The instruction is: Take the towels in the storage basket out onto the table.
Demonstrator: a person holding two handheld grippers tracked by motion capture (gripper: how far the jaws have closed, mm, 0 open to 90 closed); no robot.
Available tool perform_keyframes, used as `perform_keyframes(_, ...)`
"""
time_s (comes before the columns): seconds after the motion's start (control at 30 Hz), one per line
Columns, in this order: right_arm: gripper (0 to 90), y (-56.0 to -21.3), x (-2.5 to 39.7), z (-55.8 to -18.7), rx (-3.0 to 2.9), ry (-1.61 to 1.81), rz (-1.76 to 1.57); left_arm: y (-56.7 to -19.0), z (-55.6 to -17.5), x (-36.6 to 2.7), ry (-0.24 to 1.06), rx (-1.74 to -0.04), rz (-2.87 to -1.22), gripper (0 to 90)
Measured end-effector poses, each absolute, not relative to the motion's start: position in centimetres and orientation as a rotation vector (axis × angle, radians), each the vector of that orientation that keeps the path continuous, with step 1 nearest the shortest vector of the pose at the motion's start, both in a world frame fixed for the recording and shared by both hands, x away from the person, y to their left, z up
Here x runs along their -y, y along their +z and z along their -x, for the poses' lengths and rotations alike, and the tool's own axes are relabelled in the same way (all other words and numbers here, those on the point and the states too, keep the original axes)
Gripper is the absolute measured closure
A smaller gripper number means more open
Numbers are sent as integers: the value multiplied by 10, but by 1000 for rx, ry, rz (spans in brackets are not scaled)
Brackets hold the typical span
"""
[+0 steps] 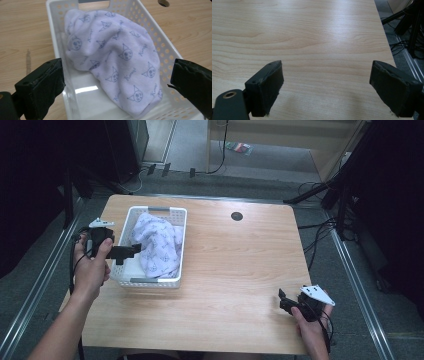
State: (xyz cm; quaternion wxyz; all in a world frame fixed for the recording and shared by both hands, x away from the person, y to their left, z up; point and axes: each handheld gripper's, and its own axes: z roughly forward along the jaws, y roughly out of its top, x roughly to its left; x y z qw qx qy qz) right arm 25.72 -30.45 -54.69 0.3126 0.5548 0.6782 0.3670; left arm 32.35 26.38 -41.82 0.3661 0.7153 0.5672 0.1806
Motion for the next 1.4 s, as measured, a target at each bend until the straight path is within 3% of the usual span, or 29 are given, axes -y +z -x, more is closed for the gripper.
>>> perform_keyframes(1.4, 126, -547, 304, -257, -1793, 964, -1458, -455, -402, -217, 370, -1571, -1964, 0)
